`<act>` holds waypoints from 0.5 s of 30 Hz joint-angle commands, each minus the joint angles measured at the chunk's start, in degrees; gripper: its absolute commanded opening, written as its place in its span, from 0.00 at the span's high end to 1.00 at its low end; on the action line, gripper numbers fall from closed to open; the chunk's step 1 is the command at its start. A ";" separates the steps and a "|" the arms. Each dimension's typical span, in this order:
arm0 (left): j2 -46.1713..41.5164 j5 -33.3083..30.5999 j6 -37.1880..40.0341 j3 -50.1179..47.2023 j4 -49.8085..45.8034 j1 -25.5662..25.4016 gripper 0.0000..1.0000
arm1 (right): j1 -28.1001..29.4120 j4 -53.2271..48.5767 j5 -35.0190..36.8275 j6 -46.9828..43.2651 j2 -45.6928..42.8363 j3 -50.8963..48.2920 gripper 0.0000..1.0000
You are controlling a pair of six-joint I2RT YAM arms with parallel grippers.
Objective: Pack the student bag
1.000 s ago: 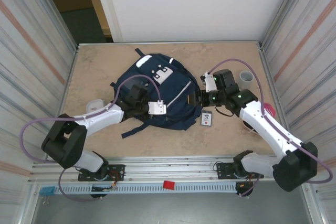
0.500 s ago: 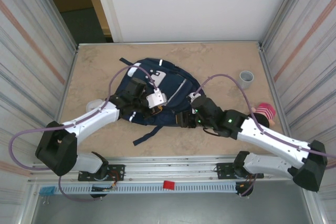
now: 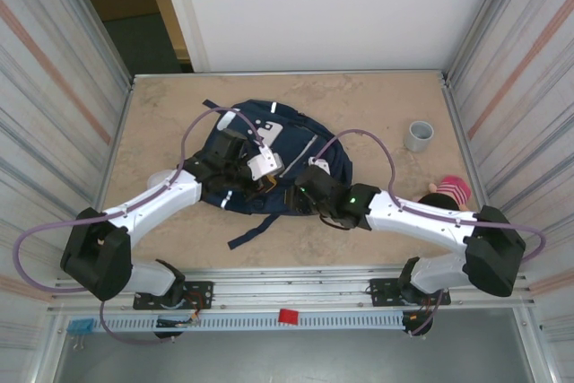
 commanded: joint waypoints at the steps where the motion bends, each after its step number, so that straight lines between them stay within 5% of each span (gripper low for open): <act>1: -2.00 5.05 -2.74 2.22 2.35 0.25 1.00 | -0.21 4.58 4.01 2.74 1.61 2.57 0.56; 7: -2.21 5.26 -3.10 1.61 3.18 0.37 1.00 | -0.20 0.67 10.10 6.72 2.27 3.93 0.81; 15: -2.20 1.58 -1.65 1.46 2.07 0.97 1.00 | -0.47 -10.29 16.77 8.95 -0.55 4.29 0.98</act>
